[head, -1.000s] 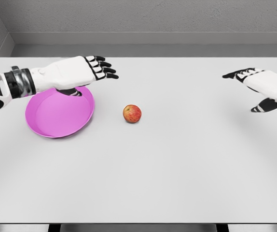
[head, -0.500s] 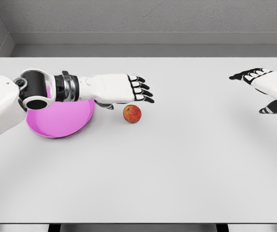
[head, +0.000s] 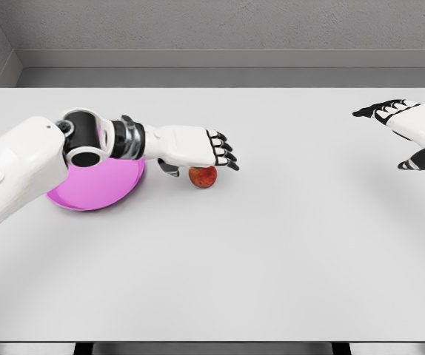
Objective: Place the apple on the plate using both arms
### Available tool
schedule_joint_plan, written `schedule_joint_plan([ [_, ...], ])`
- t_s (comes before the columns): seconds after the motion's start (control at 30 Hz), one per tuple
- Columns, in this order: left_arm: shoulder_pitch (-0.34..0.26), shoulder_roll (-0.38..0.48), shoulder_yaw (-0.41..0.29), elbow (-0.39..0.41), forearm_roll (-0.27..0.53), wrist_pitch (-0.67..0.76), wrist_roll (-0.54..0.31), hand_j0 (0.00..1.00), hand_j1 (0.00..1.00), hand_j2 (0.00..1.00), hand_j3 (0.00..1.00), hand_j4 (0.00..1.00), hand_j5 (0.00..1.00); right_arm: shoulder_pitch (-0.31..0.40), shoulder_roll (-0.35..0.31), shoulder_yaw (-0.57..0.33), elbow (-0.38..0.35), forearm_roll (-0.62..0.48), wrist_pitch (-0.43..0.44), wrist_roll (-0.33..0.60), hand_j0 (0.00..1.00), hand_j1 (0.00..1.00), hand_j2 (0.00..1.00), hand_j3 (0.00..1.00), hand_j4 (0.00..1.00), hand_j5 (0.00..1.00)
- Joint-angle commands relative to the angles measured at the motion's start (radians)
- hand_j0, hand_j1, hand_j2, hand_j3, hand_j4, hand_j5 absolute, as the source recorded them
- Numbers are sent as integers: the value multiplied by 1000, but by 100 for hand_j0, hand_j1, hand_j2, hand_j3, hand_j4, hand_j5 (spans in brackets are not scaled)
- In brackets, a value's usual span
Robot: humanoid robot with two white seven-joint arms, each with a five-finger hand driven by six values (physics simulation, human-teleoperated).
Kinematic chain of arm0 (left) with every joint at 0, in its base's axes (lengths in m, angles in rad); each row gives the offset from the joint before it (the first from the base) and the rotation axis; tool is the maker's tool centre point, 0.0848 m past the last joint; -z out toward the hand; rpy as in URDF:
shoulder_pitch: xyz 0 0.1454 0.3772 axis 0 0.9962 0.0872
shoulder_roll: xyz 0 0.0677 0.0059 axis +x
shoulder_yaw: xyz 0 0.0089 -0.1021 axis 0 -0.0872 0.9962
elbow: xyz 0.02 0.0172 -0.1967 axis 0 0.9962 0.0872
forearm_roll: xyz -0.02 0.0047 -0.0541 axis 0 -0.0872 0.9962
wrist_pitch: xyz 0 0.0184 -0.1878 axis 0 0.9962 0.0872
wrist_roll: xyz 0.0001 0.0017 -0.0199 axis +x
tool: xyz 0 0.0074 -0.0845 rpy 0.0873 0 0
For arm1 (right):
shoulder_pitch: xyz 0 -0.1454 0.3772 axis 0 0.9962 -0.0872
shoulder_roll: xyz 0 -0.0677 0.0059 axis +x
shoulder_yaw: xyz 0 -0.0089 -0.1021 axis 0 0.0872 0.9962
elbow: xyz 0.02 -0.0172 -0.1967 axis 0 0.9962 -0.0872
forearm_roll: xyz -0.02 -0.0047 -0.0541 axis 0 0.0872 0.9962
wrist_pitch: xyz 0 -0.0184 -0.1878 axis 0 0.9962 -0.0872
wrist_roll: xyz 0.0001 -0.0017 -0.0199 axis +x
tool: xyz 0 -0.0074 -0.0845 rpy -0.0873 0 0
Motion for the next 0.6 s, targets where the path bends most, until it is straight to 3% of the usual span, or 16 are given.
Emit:
schedule_joint_plan([
  [0.0,0,-10,-25,9,-15,2,-12,100,100,100,100,100,100,0,1,1,-1,-3,1,0,100,100,100,100,100,100],
  [0.27,-6,-20,-28,12,-56,2,-11,100,100,100,100,100,100,0,1,1,-1,-2,1,0,100,100,100,100,100,100],
  [0.57,-8,-29,-46,12,-84,2,-12,77,77,77,77,77,77,0,1,3,-2,-3,1,0,100,100,100,100,100,100],
])
